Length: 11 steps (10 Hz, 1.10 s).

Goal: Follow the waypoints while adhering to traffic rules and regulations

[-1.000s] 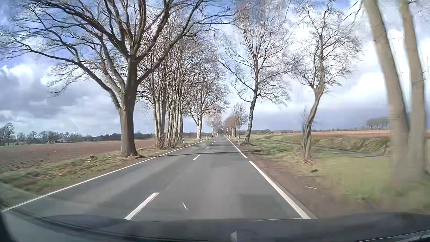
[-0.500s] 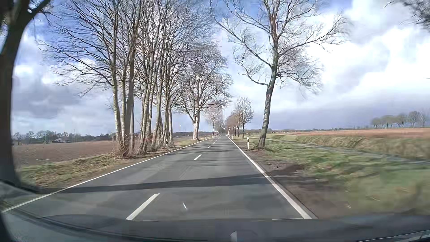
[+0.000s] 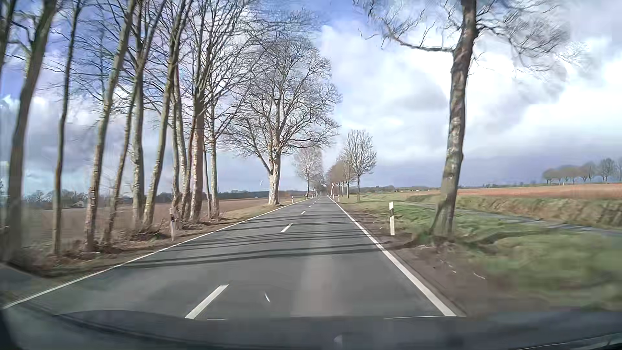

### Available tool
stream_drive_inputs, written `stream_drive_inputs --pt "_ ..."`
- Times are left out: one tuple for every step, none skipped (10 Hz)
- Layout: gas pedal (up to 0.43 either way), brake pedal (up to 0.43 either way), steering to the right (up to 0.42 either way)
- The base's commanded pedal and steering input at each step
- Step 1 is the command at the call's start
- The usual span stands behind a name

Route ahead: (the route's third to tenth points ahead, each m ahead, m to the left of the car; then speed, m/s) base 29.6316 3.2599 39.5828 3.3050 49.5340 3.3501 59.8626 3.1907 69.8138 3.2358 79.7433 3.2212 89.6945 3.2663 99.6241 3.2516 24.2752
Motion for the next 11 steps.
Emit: stream_drive_inputs --pt "0.220 0.000 -0.003" --pt "0.228 0.000 -0.002" --pt "0.228 0.000 -0.002" --pt "0.228 0.000 -0.002" --pt "0.228 0.000 -0.002" --pt "0.228 0.000 -0.002" --pt "0.228 0.000 -0.002" --pt "0.228 0.000 -0.002" --pt "0.228 0.000 -0.002" --pt "0.228 0.000 -0.002" --pt "0.228 0.000 -0.003"
